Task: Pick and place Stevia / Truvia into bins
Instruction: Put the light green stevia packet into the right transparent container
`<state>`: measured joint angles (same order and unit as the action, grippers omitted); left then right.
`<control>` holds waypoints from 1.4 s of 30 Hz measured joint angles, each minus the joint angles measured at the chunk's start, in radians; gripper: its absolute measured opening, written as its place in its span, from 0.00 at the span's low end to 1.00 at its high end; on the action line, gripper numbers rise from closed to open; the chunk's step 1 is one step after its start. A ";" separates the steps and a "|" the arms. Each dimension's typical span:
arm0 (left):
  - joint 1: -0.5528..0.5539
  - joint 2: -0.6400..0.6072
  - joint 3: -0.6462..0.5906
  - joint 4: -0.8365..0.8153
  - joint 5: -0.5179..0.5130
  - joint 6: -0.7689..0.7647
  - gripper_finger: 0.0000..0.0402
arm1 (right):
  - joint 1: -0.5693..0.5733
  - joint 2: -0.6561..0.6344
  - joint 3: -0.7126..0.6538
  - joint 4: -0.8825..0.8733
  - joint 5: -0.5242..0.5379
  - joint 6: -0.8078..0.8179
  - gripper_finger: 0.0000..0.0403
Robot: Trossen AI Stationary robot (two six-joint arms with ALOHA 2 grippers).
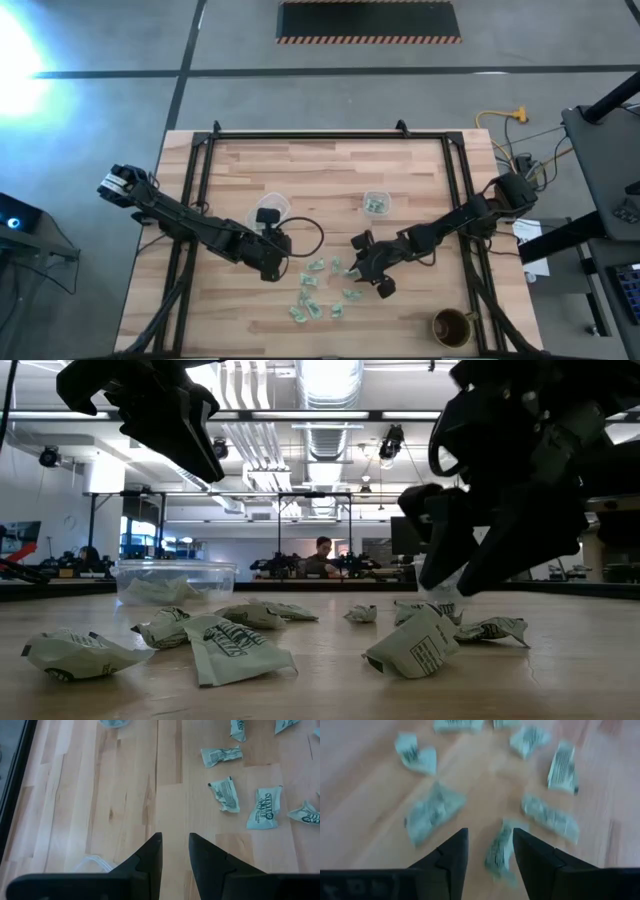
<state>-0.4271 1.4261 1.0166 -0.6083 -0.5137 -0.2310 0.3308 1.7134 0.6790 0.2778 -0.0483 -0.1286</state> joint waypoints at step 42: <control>0.000 0.000 -0.003 0.003 0.000 0.001 0.20 | -0.015 0.003 0.012 -0.118 0.047 0.044 0.15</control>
<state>-0.4271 1.4261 1.0138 -0.6056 -0.5137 -0.2302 0.3157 1.7168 0.6914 0.1594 -0.0015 -0.0842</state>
